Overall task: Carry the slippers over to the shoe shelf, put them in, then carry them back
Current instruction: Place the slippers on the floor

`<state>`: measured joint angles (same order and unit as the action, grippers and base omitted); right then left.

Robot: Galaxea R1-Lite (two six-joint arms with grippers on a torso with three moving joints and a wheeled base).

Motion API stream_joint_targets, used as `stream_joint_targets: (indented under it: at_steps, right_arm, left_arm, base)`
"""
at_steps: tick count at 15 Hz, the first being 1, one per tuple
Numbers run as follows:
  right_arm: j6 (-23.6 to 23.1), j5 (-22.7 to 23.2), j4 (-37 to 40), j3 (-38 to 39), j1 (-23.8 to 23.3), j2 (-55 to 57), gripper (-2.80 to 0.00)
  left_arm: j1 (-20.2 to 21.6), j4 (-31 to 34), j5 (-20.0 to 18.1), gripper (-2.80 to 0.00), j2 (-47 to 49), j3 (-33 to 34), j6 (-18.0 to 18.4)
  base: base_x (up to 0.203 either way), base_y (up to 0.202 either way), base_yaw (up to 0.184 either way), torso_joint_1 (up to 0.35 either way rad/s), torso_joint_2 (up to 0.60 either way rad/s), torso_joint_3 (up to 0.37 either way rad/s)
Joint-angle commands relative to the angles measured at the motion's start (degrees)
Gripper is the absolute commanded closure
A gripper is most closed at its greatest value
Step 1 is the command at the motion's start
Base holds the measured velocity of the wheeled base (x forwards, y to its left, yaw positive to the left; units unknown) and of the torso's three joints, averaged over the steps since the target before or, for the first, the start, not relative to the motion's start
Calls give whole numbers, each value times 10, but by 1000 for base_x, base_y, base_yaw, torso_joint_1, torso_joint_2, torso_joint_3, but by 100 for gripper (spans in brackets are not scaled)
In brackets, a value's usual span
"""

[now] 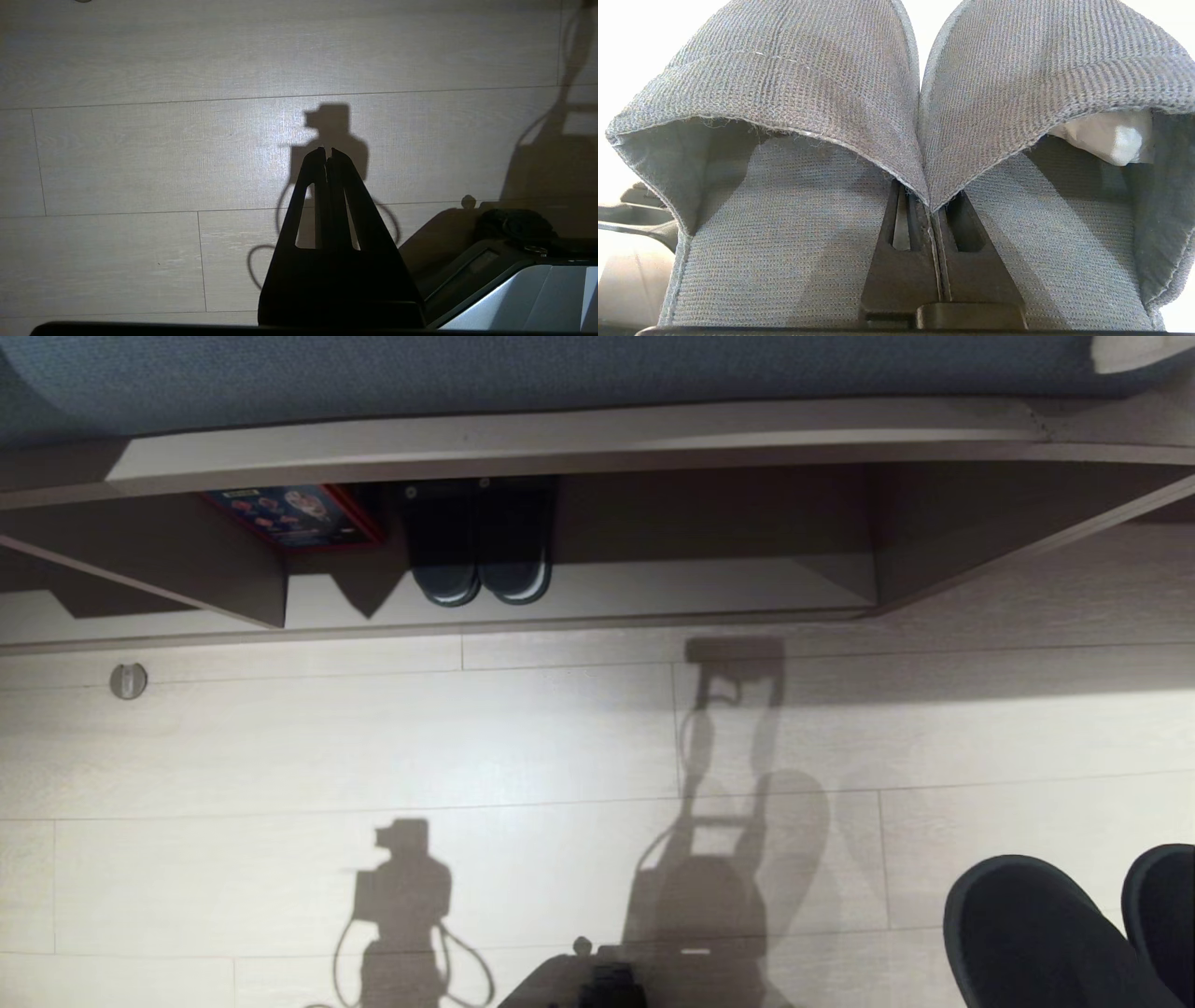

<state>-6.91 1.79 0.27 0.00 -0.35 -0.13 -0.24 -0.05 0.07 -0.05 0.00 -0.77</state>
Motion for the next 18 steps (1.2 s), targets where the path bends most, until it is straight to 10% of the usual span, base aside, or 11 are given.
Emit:
stream_joint_targets:
  at_steps: [1,18]
  right_arm:
    - [0,1,0,0,0,1,0]
    - [0,1,1,0,0,0,0]
  left_arm:
    - [0,0,0,0,0,1,0]
    - [0,0,0,0,0,1,-1]
  base:
    - [0,0,0,3,1,209]
    - [0,0,0,1,2,203]
